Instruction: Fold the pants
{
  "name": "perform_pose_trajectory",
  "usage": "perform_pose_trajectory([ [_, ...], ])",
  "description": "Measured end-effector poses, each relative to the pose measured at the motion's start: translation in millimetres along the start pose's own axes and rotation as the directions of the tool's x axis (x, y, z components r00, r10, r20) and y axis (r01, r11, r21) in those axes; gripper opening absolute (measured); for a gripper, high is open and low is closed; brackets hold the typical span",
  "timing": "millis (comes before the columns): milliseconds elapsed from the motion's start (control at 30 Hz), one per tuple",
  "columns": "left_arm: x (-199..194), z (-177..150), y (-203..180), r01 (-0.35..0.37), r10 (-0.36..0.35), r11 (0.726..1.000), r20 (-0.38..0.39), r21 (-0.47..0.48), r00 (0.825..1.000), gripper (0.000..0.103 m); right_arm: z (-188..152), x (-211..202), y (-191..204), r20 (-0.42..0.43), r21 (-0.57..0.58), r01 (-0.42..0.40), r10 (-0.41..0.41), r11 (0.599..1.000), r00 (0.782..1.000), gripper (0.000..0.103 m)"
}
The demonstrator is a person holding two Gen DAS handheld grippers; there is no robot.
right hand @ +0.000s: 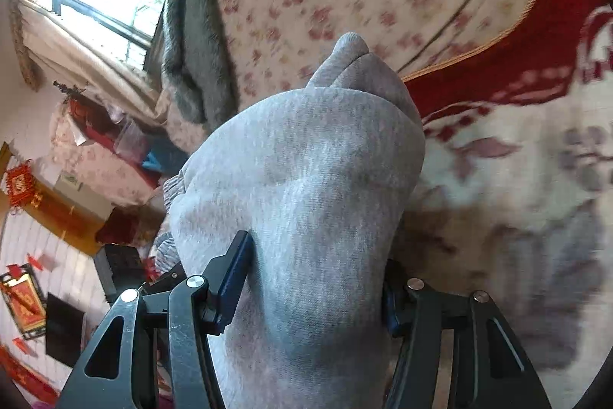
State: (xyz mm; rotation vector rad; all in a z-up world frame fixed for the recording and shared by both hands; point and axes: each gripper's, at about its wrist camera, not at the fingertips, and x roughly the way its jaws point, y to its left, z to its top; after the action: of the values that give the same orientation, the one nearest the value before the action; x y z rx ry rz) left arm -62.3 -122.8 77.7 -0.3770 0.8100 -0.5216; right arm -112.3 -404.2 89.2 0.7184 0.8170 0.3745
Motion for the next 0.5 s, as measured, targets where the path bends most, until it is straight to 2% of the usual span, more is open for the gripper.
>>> perform_pose_trajectory([
  [100, 17, -14, -16, 0.003, -0.002, 1.000, -0.038, 0.030, 0.999, 0.071, -5, -17, -22, 0.010, 0.023, 0.040, -0.041, 0.999, 0.999, 0.063],
  [200, 30, -28, -18, -0.021, 0.025, 0.999, -0.079, 0.043, 0.997, 0.071, -12, -17, -46, -0.021, 0.068, 0.087, -0.086, 0.994, 0.996, 0.066],
  [267, 30, -34, -21, -0.039, 0.044, 0.995, -0.068, 0.087, 0.997, 0.075, -17, -13, -55, -0.035, 0.074, 0.140, -0.138, 0.987, 0.990, 0.077],
  [367, 25, -33, -24, -0.067, 0.077, 0.990, -0.074, 0.127, 0.994, 0.083, -17, -20, -51, 0.016, 0.027, 0.256, -0.256, 0.966, 0.966, 0.091],
  [433, 16, -30, -26, -0.112, 0.120, 0.981, -0.046, 0.156, 0.992, 0.088, -13, -30, -43, 0.066, -0.009, 0.354, -0.352, 0.935, 0.934, 0.091],
  [500, 6, -29, -29, -0.150, 0.155, 0.972, -0.012, 0.178, 0.988, 0.088, -13, -41, -38, 0.094, -0.014, 0.370, -0.367, 0.929, 0.925, 0.091],
])
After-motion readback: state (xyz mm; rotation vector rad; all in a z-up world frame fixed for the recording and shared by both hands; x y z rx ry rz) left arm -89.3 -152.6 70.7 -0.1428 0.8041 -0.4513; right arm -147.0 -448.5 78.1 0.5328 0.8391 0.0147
